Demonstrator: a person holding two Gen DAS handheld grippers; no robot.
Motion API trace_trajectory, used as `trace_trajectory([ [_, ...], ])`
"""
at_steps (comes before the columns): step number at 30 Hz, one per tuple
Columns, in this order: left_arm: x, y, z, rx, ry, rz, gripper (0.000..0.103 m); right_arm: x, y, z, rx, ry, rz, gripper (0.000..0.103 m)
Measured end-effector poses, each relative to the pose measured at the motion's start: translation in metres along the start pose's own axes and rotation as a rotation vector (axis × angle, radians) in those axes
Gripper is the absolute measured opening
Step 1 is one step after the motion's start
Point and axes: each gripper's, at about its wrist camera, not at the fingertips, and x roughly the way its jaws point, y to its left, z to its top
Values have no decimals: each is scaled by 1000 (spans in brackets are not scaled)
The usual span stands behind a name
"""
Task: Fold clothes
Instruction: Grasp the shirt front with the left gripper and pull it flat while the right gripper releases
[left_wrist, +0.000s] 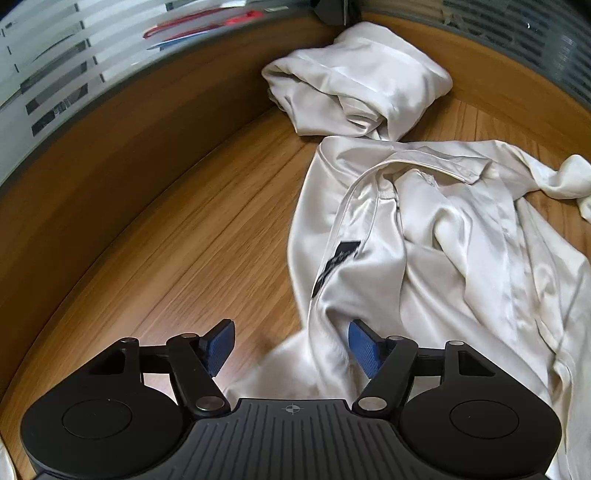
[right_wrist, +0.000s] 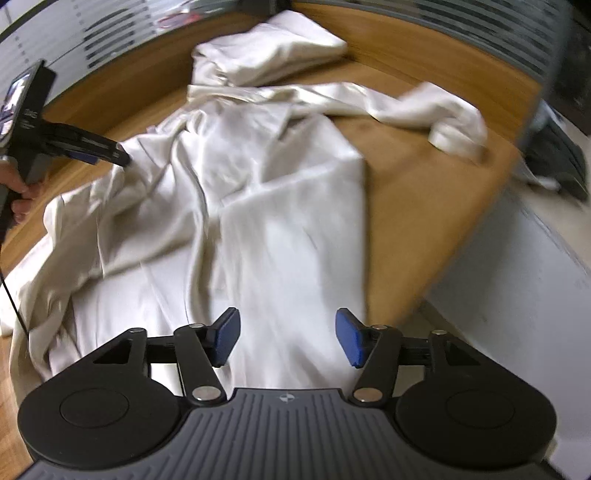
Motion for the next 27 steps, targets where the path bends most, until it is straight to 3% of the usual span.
trace_trajectory([
  [7,19,-10,12,39,31,28,67,58,36,45,-157,12,35,68],
  [9,23,-11,14,40,43,55,57,72,44,50,-201,33,22,68],
  [10,25,-11,14,40,48,66,42,78,46,51,-217,41,18,68],
  [11,26,-11,14,41,52,75,21,82,48,52,-228,44,13,65],
  [12,27,-11,15,47,52,99,12,85,48,53,-240,44,7,50],
  [13,28,-11,16,56,51,129,8,87,47,53,-249,39,-3,35],
  [14,28,-10,17,63,39,162,7,87,44,53,-251,34,-16,3],
  [19,26,13,36,35,-21,307,7,63,4,57,-166,-30,-94,3],
  [27,28,75,65,-79,-29,382,7,12,-116,30,100,-45,-294,3],
])
